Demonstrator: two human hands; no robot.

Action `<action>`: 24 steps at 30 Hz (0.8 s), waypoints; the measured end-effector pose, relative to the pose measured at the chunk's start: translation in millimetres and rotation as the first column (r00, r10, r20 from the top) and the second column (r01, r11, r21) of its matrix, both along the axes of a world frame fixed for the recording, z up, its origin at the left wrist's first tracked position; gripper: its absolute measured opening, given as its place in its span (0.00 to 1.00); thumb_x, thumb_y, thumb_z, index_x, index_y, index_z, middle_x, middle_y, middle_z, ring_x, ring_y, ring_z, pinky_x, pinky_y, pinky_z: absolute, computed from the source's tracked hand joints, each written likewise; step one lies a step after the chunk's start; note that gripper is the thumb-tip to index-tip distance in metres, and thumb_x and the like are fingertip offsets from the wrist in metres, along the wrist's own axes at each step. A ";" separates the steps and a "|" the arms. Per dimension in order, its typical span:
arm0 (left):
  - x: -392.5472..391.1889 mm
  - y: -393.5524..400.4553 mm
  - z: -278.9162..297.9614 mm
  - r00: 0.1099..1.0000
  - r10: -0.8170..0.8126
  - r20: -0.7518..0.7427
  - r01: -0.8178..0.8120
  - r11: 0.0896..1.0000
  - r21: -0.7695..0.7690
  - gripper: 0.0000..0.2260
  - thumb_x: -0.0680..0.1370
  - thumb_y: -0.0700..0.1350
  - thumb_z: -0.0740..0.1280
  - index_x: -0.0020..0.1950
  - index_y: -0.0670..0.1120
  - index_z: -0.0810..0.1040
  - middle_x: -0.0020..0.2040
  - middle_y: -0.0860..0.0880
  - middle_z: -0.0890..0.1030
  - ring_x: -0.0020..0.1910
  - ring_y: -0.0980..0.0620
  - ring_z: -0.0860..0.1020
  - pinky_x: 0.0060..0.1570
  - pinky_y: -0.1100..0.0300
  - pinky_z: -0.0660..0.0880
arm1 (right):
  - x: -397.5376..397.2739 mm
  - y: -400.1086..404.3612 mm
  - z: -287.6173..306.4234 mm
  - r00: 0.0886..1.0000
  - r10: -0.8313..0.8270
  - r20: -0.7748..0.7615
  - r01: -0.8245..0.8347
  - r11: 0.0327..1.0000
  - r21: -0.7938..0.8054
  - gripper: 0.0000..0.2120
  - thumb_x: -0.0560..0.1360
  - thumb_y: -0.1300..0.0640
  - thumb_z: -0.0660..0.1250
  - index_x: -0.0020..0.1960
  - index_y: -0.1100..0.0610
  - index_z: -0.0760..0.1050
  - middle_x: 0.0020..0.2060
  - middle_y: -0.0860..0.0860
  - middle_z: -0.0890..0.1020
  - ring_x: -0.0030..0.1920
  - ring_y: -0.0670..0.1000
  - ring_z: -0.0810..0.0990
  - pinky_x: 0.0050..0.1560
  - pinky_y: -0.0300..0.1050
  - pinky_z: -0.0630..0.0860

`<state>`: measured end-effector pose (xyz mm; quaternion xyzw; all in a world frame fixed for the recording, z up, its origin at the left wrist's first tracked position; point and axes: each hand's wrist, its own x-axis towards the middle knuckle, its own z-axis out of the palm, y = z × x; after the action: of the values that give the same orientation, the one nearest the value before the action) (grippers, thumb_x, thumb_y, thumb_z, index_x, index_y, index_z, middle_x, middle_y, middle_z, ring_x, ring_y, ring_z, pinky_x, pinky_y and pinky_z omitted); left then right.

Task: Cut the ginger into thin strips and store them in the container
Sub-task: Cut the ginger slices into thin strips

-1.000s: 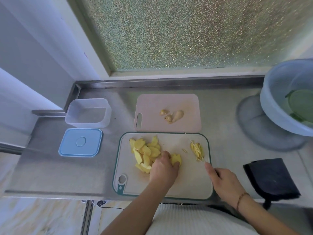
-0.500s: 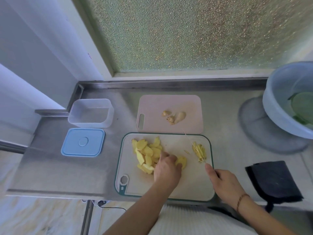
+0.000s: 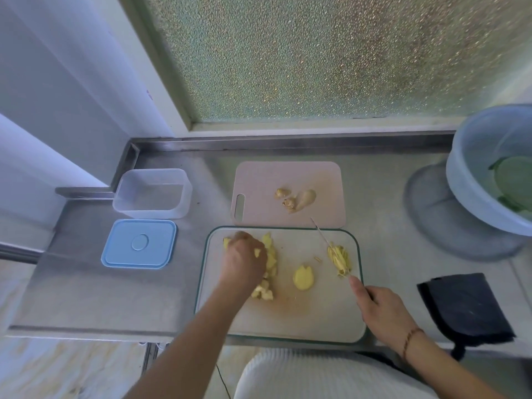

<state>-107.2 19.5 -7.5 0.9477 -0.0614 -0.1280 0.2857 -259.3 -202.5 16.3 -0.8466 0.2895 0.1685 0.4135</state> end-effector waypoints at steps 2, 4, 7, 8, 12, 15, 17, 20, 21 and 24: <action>17.8 19.3 -3.8 0.998 -0.013 0.063 0.010 0.998 0.057 0.08 0.76 0.36 0.72 0.53 0.41 0.86 0.54 0.43 0.81 0.52 0.43 0.80 0.49 0.63 0.68 | 0.6 0.3 -0.5 1.000 -0.010 -0.013 0.010 1.000 0.009 0.31 0.71 0.32 0.47 0.30 0.58 0.66 0.26 0.54 0.75 0.30 0.51 0.74 0.35 0.44 0.71; 24.7 27.8 -7.3 0.991 -0.043 0.129 0.029 0.993 0.111 0.08 0.74 0.36 0.73 0.51 0.43 0.86 0.52 0.44 0.81 0.51 0.42 0.80 0.47 0.60 0.70 | 1.3 0.5 -2.2 0.999 -0.021 -0.034 0.021 0.999 0.024 0.31 0.71 0.31 0.47 0.30 0.57 0.66 0.25 0.53 0.73 0.29 0.51 0.73 0.34 0.44 0.70; 12.7 17.0 -11.8 0.936 -0.247 0.251 0.237 0.969 0.070 0.10 0.66 0.36 0.78 0.46 0.43 0.85 0.45 0.44 0.82 0.41 0.40 0.82 0.34 0.54 0.78 | 2.4 3.2 -3.0 0.995 -0.058 -0.080 0.068 0.990 0.122 0.30 0.72 0.30 0.49 0.29 0.56 0.64 0.22 0.51 0.69 0.24 0.48 0.69 0.30 0.42 0.68; 2.5 8.9 -14.7 0.887 -0.364 0.286 0.363 0.930 0.057 0.13 0.64 0.37 0.78 0.48 0.43 0.84 0.46 0.44 0.82 0.40 0.41 0.82 0.32 0.53 0.80 | 2.7 4.6 -2.0 0.991 -0.084 -0.100 0.101 0.977 0.186 0.29 0.73 0.31 0.50 0.28 0.55 0.63 0.21 0.50 0.67 0.22 0.47 0.66 0.28 0.40 0.65; -33.9 -14.7 -37.8 0.668 -0.696 0.263 0.700 0.708 0.097 0.18 0.69 0.43 0.73 0.59 0.46 0.80 0.60 0.43 0.79 0.45 0.43 0.82 0.35 0.54 0.82 | -1.5 12.9 3.0 0.984 -0.075 -0.163 0.119 0.952 0.280 0.29 0.77 0.36 0.51 0.26 0.55 0.62 0.19 0.50 0.65 0.17 0.46 0.63 0.21 0.36 0.61; -40.4 -17.5 -55.8 0.680 -0.662 0.316 0.683 0.728 0.055 0.15 0.76 0.48 0.64 0.61 0.47 0.80 0.62 0.44 0.79 0.48 0.43 0.81 0.42 0.53 0.82 | -8.9 15.5 -5.2 0.984 -0.049 -0.173 0.089 0.970 0.226 0.29 0.73 0.32 0.50 0.28 0.54 0.62 0.20 0.49 0.65 0.20 0.46 0.63 0.25 0.38 0.61; -42.7 -17.4 -65.2 0.663 -0.658 0.357 0.695 0.718 0.032 0.14 0.78 0.47 0.64 0.60 0.45 0.82 0.62 0.46 0.80 0.49 0.44 0.80 0.48 0.53 0.81 | -11.3 16.3 -12.2 0.986 -0.013 -0.164 0.044 0.981 0.190 0.29 0.72 0.30 0.49 0.27 0.54 0.61 0.20 0.47 0.64 0.23 0.46 0.65 0.30 0.42 0.63; -45.9 -15.7 -75.5 0.652 -0.644 0.402 0.707 0.707 -0.014 0.12 0.80 0.47 0.65 0.59 0.44 0.83 0.61 0.47 0.80 0.51 0.46 0.78 0.55 0.53 0.78 | -11.1 17.2 -19.0 0.987 0.012 -0.158 0.017 0.983 0.185 0.28 0.70 0.30 0.50 0.28 0.54 0.63 0.22 0.47 0.65 0.26 0.46 0.67 0.34 0.45 0.67; -45.2 -15.1 -77.8 0.658 -0.635 0.405 0.704 0.709 -0.033 0.12 0.80 0.47 0.66 0.59 0.43 0.82 0.61 0.46 0.80 0.52 0.46 0.78 0.56 0.53 0.77 | -11.2 16.6 -21.1 0.987 0.010 -0.163 0.023 0.980 0.198 0.29 0.70 0.30 0.50 0.29 0.54 0.63 0.22 0.48 0.65 0.26 0.47 0.67 0.33 0.45 0.66; -43.9 -14.9 -79.8 0.675 -0.616 0.407 0.693 0.718 -0.062 0.12 0.81 0.47 0.66 0.60 0.41 0.81 0.60 0.44 0.79 0.52 0.45 0.77 0.58 0.53 0.75 | -15.9 11.7 -24.8 0.982 -0.046 -0.181 0.087 0.972 0.220 0.29 0.71 0.30 0.50 0.29 0.55 0.62 0.20 0.48 0.63 0.23 0.46 0.64 0.30 0.44 0.63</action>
<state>-151.0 4.6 -87.3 0.8322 -0.4625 -0.0403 0.3031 -275.3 -190.8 -8.5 -0.7655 0.3319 0.2601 0.4860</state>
